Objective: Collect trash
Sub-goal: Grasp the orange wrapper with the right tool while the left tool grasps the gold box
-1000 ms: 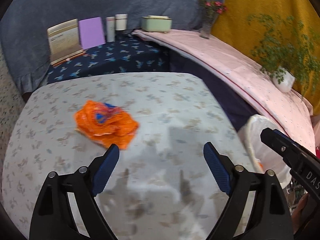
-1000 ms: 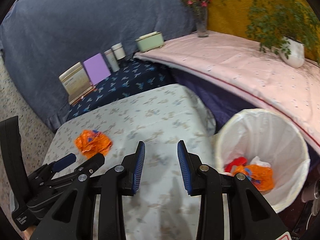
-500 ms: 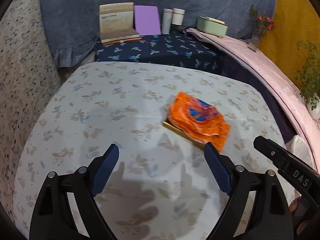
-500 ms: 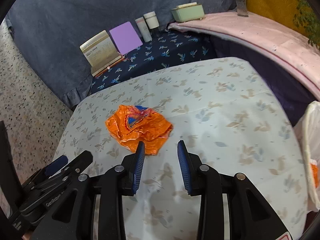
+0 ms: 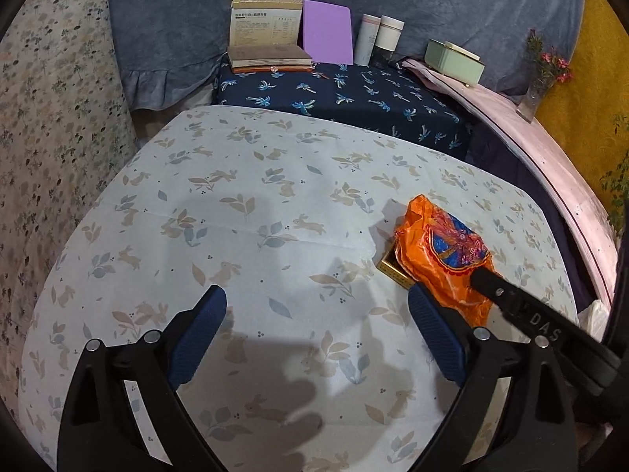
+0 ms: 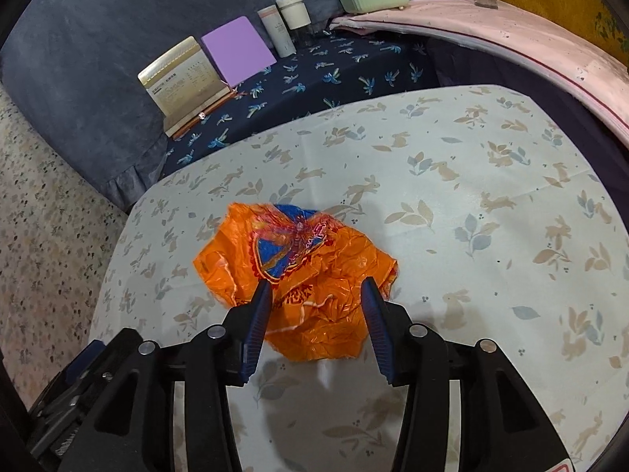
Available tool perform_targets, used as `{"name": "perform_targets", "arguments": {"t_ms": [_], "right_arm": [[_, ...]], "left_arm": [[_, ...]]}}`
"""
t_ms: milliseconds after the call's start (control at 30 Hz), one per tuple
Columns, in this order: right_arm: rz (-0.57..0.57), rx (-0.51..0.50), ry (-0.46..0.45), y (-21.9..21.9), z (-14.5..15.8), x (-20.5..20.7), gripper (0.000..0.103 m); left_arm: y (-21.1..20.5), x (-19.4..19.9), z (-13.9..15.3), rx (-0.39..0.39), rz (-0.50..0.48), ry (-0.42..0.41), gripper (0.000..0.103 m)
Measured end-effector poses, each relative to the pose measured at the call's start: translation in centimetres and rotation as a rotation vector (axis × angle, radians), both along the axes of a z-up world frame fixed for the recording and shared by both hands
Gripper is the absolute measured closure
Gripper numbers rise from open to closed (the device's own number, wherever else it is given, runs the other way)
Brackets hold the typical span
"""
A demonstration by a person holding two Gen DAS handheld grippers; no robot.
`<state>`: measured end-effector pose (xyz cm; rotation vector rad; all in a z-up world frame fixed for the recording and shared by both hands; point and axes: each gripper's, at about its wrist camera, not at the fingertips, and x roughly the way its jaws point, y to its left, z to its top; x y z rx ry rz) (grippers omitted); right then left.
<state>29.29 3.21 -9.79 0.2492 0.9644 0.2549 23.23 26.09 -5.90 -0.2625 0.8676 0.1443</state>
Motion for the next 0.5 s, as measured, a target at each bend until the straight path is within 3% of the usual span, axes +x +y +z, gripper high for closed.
{"name": "perform_targets", "arguments": {"t_ms": [67, 200, 500], "right_arm": [[0.004, 0.000, 0.008, -0.1, -0.5, 0.2, 0.076], [-0.003, -0.014, -0.023, -0.8, -0.3, -0.2, 0.091], [-0.128, -0.008, -0.139, -6.4, 3.2, -1.2, 0.094]], "left_arm": [[-0.2, 0.2, 0.0, -0.005, -0.003, 0.000, 0.014], [-0.9, 0.7, 0.0, -0.011, -0.015, 0.002, 0.014], [-4.9, 2.5, -0.1, -0.072, -0.028, 0.025, 0.013]]}}
